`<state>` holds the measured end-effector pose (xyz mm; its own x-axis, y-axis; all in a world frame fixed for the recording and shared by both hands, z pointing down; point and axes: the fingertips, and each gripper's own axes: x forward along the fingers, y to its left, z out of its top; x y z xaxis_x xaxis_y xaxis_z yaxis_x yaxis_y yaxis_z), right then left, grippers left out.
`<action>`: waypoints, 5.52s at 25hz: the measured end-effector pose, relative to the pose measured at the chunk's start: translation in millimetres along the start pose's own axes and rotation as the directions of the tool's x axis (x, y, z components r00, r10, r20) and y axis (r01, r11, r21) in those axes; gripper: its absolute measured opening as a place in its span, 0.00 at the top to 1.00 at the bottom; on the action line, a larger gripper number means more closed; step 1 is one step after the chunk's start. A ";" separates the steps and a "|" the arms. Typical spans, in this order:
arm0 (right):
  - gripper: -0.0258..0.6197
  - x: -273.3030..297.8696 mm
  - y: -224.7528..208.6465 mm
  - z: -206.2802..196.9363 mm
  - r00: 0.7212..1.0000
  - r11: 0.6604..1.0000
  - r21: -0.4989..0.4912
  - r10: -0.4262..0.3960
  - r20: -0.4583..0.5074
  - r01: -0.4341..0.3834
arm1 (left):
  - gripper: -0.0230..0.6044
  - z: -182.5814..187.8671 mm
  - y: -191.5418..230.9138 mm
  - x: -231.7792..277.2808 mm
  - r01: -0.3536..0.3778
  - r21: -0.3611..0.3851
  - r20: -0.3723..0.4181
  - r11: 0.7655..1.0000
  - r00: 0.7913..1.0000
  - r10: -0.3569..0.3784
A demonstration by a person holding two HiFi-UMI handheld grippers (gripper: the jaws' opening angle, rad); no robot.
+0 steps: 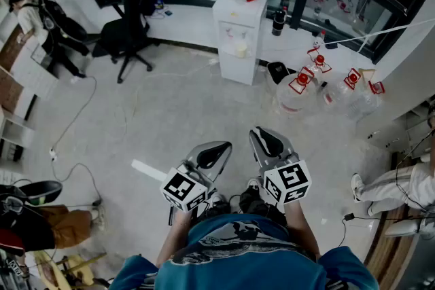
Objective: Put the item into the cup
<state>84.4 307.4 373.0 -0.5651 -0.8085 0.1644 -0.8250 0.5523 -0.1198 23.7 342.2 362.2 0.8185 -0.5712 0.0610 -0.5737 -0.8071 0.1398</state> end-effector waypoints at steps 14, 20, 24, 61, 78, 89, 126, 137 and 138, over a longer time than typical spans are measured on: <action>0.87 2.5 -56.3 10.4 0.997 0.996 0.031 0.080 0.014 -0.081 | 0.94 4.1 -10.5 60.7 0.003 0.095 -0.031 0.995 1.000 0.000; 0.87 -0.1 -74.2 5.2 0.990 0.988 0.061 0.142 0.008 -0.142 | 0.94 5.7 -16.8 79.0 -0.045 0.007 0.015 0.999 0.999 0.045; 0.87 2.2 -80.6 1.0 0.985 0.981 0.088 0.172 0.006 -0.172 | 0.94 0.1 -16.4 86.4 -0.083 0.001 -0.002 0.997 0.997 0.083; 0.87 300.4 -133.7 49.2 0.996 0.984 0.179 0.032 -0.081 -0.017 | 0.94 34.9 311.7 153.9 0.023 0.038 -0.110 0.999 0.994 -0.019; 0.87 318.7 -161.8 16.1 0.980 0.963 0.236 -0.089 -0.175 0.130 | 0.94 0.7 339.0 181.0 0.119 -0.026 -0.187 0.993 0.975 -0.122; 0.87 396.4 -245.5 6.9 0.974 0.957 0.249 -0.101 -0.202 0.151 | 0.94 -0.2 393.6 228.8 0.067 -0.005 -0.227 0.998 0.972 -0.066; 0.87 568.8 -415.2 -165.0 0.832 0.798 0.339 -0.332 -0.444 0.499 | 0.94 -1.7 522.7 331.9 0.295 -0.007 -0.344 0.956 0.896 -0.279; 0.86 599.2 -457.2 -234.2 0.722 0.690 0.306 -0.455 -0.521 0.656 | 0.94 -28.0 552.4 318.8 0.375 -0.039 -0.410 0.926 0.839 -0.357; 0.86 600.7 -460.6 -240.3 0.712 0.682 0.302 -0.461 -0.530 0.666 | 0.94 -31.1 554.8 319.0 0.376 -0.042 -0.417 0.926 0.836 -0.358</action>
<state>123.5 -383.8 762.1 -0.0253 -0.7219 0.6915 -0.9371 -0.2238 -0.2679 -32.5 -283.2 489.9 0.9021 -0.1263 0.4126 -0.2224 -0.9555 0.1937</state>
